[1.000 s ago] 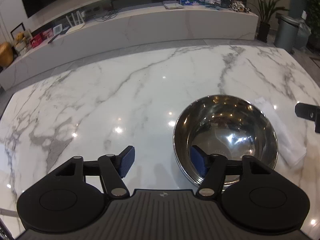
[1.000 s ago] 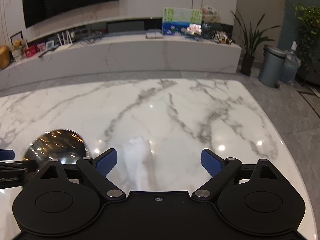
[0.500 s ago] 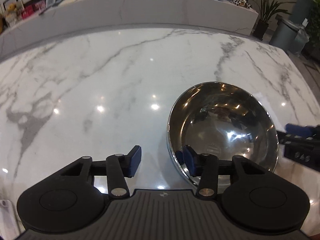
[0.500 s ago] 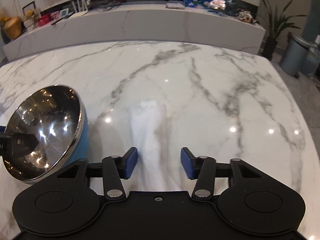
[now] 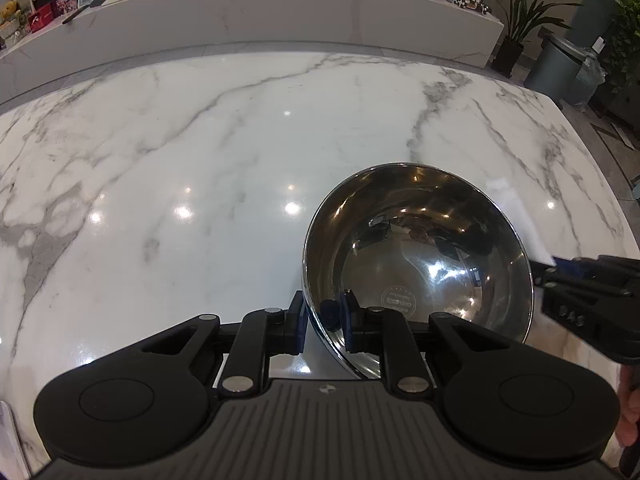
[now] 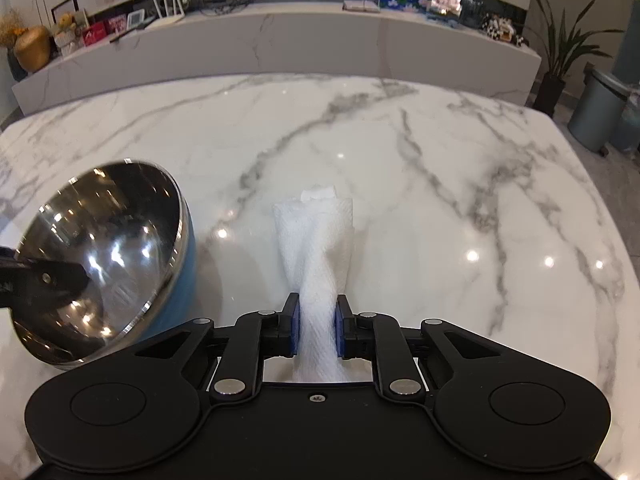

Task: Clean bowl
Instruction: 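Lift the towel with the right gripper while the left gripper grasps the bowl rim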

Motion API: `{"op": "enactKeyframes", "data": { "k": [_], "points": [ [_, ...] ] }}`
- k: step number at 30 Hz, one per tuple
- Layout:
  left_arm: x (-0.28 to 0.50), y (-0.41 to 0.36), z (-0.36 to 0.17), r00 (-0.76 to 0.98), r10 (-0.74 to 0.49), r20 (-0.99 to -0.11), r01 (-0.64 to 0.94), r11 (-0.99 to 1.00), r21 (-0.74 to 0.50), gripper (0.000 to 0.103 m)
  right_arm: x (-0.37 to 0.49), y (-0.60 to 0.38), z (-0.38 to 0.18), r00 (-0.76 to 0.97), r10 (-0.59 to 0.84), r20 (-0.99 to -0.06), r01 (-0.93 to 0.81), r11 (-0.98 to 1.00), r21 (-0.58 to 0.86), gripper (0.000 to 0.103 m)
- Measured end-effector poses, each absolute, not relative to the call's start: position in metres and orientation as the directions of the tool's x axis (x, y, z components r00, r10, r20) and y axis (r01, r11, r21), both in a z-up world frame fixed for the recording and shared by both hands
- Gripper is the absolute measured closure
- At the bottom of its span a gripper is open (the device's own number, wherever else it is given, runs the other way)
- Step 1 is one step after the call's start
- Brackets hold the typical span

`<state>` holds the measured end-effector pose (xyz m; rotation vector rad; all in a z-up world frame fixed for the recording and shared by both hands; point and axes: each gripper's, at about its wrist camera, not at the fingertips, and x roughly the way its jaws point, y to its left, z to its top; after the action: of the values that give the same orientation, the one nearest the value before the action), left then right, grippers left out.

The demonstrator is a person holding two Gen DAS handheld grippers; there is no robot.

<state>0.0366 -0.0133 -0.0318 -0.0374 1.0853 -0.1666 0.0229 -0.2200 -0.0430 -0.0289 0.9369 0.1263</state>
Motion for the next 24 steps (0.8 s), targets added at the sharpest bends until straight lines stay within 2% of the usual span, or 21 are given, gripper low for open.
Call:
{"op": "enactKeyframes", "data": {
  "k": [7, 10, 12, 24],
  "points": [
    [0.038, -0.016, -0.031, 0.458, -0.137, -0.878, 0.115, 0.989, -0.094, 0.088, 0.006, -0.211, 0.009, 0.681, 0.257, -0.686, -0.229, 0.964, 0.134, 0.089],
    [0.038, -0.017, -0.031, 0.461, -0.132, -0.877, 0.116, 0.989, -0.088, 0.088, 0.002, -0.2, 0.016, 0.666, 0.33, -0.669, -0.296, 0.94, 0.169, 0.089],
    [0.038, -0.017, -0.031, 0.461, -0.135, -0.877, 0.119, 0.989, -0.089, 0.088, 0.002, -0.19, 0.015, 0.634, 0.37, -0.679, -0.329, 0.924, 0.196, 0.089],
    [0.037, -0.016, -0.03, 0.458, -0.177, -0.871, 0.14, 0.982, -0.125, 0.088, 0.002, -0.169, -0.011, 0.543, 0.336, -0.77, -0.364, 0.92, 0.145, 0.089]
  ]
}}
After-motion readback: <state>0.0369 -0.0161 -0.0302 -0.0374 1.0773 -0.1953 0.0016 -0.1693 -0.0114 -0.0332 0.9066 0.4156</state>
